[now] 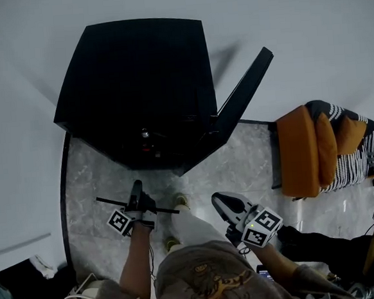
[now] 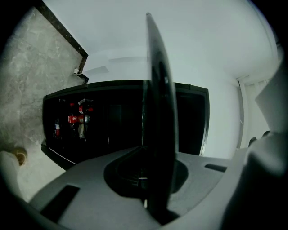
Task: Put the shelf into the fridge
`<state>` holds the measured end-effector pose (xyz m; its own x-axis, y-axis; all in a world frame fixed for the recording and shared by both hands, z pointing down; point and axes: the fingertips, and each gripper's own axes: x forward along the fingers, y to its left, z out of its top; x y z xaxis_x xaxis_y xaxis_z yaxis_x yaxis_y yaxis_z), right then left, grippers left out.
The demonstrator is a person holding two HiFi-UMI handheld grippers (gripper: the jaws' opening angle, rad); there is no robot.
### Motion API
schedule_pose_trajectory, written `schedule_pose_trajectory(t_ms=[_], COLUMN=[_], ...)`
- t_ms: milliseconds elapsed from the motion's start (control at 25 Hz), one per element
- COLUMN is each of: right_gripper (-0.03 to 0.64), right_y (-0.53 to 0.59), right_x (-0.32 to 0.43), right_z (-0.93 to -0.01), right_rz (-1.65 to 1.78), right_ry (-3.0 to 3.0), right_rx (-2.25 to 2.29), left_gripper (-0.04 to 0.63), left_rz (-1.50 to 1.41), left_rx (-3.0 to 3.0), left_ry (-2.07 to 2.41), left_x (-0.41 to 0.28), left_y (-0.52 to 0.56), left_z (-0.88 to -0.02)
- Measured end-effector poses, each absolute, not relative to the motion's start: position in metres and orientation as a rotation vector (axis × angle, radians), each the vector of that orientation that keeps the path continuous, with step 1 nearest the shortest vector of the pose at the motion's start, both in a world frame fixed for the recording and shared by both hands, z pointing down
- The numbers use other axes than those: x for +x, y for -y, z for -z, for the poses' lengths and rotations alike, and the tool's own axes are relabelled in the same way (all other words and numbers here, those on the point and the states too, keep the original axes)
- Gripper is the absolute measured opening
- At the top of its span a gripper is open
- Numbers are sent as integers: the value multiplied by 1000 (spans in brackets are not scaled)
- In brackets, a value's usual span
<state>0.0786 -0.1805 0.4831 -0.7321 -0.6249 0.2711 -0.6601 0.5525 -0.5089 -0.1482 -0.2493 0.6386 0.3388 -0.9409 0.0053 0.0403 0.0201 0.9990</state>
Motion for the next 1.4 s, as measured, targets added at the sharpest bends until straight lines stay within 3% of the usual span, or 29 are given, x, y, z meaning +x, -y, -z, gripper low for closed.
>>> schedule_pose_trajectory(t_ms=[1400], right_gripper=[21], right_y=[209], right_x=[90], right_z=[-498], right_rz=[-922], right_ry=[2642], right_rx=[1144], left_gripper=[17], left_rz=[992], left_rx=[1234], left_ry=[1026], left_x=[-138], left_y=[335], left_z=[-722])
